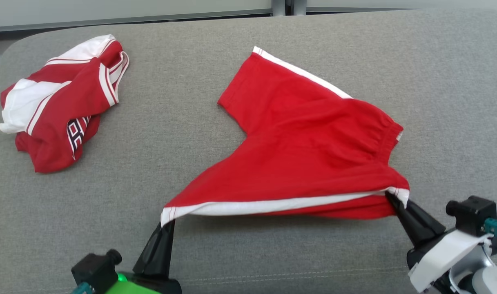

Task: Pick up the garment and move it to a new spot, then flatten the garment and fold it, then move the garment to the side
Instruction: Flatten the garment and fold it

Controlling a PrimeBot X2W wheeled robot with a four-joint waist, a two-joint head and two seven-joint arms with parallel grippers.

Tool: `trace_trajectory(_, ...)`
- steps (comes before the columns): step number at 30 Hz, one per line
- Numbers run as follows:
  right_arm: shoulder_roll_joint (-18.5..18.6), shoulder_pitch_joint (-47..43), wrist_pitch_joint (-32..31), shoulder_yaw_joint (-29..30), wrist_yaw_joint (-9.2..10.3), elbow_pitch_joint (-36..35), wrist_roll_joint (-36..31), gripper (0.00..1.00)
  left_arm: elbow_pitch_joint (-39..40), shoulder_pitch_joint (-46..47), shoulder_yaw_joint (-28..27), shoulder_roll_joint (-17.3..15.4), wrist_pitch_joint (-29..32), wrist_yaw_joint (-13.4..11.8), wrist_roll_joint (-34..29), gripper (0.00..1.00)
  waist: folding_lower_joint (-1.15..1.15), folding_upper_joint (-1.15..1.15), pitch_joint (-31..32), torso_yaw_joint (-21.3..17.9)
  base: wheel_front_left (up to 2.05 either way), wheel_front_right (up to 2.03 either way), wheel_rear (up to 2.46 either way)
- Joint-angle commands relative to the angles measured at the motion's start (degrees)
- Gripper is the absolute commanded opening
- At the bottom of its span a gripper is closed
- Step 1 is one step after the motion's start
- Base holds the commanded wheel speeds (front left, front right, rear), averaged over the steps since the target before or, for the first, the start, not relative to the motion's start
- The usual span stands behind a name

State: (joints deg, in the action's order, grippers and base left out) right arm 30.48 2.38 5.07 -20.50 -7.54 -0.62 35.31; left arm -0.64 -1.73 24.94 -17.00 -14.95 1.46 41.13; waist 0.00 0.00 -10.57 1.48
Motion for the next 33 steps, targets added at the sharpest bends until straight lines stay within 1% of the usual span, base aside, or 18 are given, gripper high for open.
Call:
trace_trajectory(1,-0.6,-2.6,-1.4,1.3,0.10,-1.8,-1.1,0.00,2.1,-2.6,-0.1,0.1,-0.2,-0.9,-0.6,0.00,0.00,0.00,-0.1,0.6,0.00,0.00,0.00)
trace_trajectory(4,-1.3,-5.5,-3.3,2.9,0.10,-4.2,-2.5,0.00,5.1,-5.8,-0.3,0.6,-0.2,-2.1,-0.5,0.00,0.00,0.00,-0.3,1.1,0.00,0.00,0.00)
trace_trajectory(8,-1.7,-7.9,-5.1,4.5,0.10,-6.6,-3.2,0.00,7.6,-8.8,-0.6,0.7,-0.2,-2.9,-0.4,0.00,0.00,0.00,-0.5,1.5,0.00,0.00,0.00)
trace_trajectory(11,-1.9,-9.5,-6.7,6.0,0.10,-8.7,-3.7,0.00,9.3,-10.4,-0.3,0.0,0.1,-3.4,-0.5,0.00,0.00,0.00,-0.7,1.8,0.00,0.00,0.00)
trace_trajectory(14,-2.6,-10.0,-7.5,7.2,0.10,-10.0,-3.7,0.00,9.6,-9.4,0.0,-0.7,1.1,-3.3,-1.0,0.00,0.00,0.00,-0.5,2.0,0.00,0.00,0.00)
trace_trajectory(18,-4.2,-9.3,-7.8,7.8,0.09,-10.3,-3.0,0.00,8.0,-5.0,0.5,-1.4,2.7,-1.9,-1.7,0.00,0.00,0.00,-0.2,1.8,0.00,0.00,0.00)
trace_trajectory(23,-5.6,-7.2,-6.9,7.4,0.08,-7.8,-1.9,0.00,2.7,4.8,1.2,-0.4,4.7,0.7,-2.1,0.00,0.00,0.00,-0.1,0.9,0.00,0.00,0.00)
trace_trajectory(27,-7.2,-4.7,-6.1,6.6,0.08,-5.6,-0.6,0.00,-4.2,14.8,1.7,1.2,6.4,2.4,-2.7,0.00,0.00,0.00,-0.7,-0.4,0.00,0.00,0.00)
trace_trajectory(33,-9.5,0.3,-5.3,5.5,0.06,-2.0,1.5,0.00,-18.1,29.6,3.0,3.8,9.2,4.3,-2.8,0.00,0.00,0.00,-3.1,-3.9,0.00,0.00,0.00)
